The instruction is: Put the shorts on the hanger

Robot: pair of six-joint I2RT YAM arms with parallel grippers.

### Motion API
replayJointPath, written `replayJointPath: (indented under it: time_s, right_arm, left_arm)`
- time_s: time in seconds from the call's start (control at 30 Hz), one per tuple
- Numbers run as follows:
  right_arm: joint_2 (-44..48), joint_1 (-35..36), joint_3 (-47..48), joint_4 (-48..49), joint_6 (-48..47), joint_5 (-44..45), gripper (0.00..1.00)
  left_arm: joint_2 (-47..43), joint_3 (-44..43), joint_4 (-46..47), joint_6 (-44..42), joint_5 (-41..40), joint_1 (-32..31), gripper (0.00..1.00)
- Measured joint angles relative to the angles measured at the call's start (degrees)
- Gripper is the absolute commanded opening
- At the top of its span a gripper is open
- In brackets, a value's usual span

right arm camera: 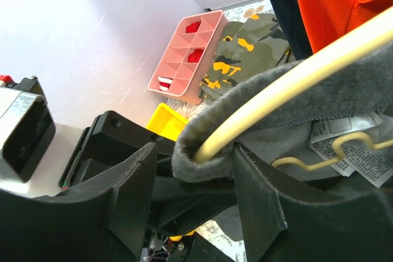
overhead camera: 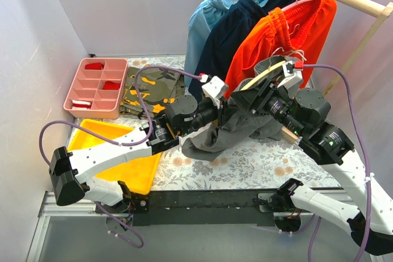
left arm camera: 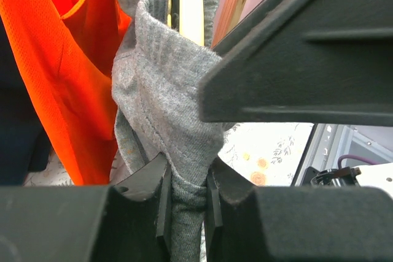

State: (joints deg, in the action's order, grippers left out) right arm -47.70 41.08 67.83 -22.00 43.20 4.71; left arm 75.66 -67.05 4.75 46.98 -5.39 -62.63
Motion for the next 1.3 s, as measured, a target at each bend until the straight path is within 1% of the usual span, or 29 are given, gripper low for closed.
replayJointPath:
  time_s: [0.1, 0.17, 0.23, 0.33, 0.43, 0.53, 0.67, 0.77, 0.8, 0.83, 0.9, 0.93, 1.0, 1.1, 1.3]
  right_arm:
    - [-0.2, -0.1, -0.6, 1.2, 0.2, 0.6, 0.46]
    - [-0.3, -0.1, -1.1, 1.7, 0.1, 1.3, 0.37]
    - [-0.4, -0.1, -1.3, 2.1, 0.0, 1.9, 0.35]
    - [-0.4, -0.2, -1.4, 2.0, -0.2, 3.2, 0.27]
    - [-0.3, -0.2, -1.7, 2.2, -0.1, 3.9, 0.02]
    - [0.0, -0.1, -1.9, 2.8, 1.7, 4.1, 0.01]
    - [0.7, 0.2, -1.9, 4.1, 1.2, 4.0, 0.01]
    - [1.6, 0.2, -1.9, 4.1, 1.2, 4.1, 0.01]
    - [1.8, 0.2, -1.9, 4.1, 1.2, 4.1, 0.01]
    - [2.0, 0.2, -1.9, 4.1, 1.2, 4.1, 0.01]
    - [2.2, 0.2, -1.9, 4.0, 1.1, 4.1, 0.01]
    - [2.3, 0.2, -1.9, 3.7, 1.0, 4.2, 0.01]
    - [2.2, 0.2, -1.9, 3.0, 0.7, 4.4, 0.01]
    - [2.3, 0.1, -2.1, 2.7, 0.2, 4.6, 0.01]
    - [3.2, 0.1, -2.1, 2.8, -1.3, 3.5, 0.01]
  left_arm:
    - [0.3, -0.8, 0.0, 0.2, 0.0, 0.0, 0.00]
    - [0.8, -1.5, 0.0, 0.4, 0.0, 0.0, 0.00]
    - [1.2, -1.7, 0.0, 0.4, 0.0, 0.0, 0.00]
    - [1.9, -2.1, 0.2, 0.5, 0.0, 0.0, 0.00]
    - [1.9, -2.1, 0.4, 0.7, 0.0, 0.0, 0.00]
    - [1.9, -2.3, 0.5, 1.1, 0.0, 0.0, 0.00]
    - [1.9, -2.6, 1.3, 1.5, 0.5, -0.1, 0.00]
    - [1.9, -3.1, 1.3, 1.6, 1.2, -0.3, 0.09]
    - [1.9, -3.2, 1.4, 1.6, 1.6, -0.3, 0.14]
    - [1.9, -3.2, 1.6, 1.7, 1.8, -0.4, 0.24]
    - [1.9, -3.2, 1.8, 1.9, 2.3, -0.4, 0.34]
    - [1.9, -3.2, 1.9, 2.0, 2.6, -0.4, 0.42]
    - [1.8, -3.6, 2.3, 1.9, 3.0, -0.5, 0.49]
    - [1.1, -3.6, 2.5, 2.3, 3.5, -0.6, 0.55]
    - [-3.9, -3.3, 1.5, 2.2, 4.3, -0.6, 0.60]
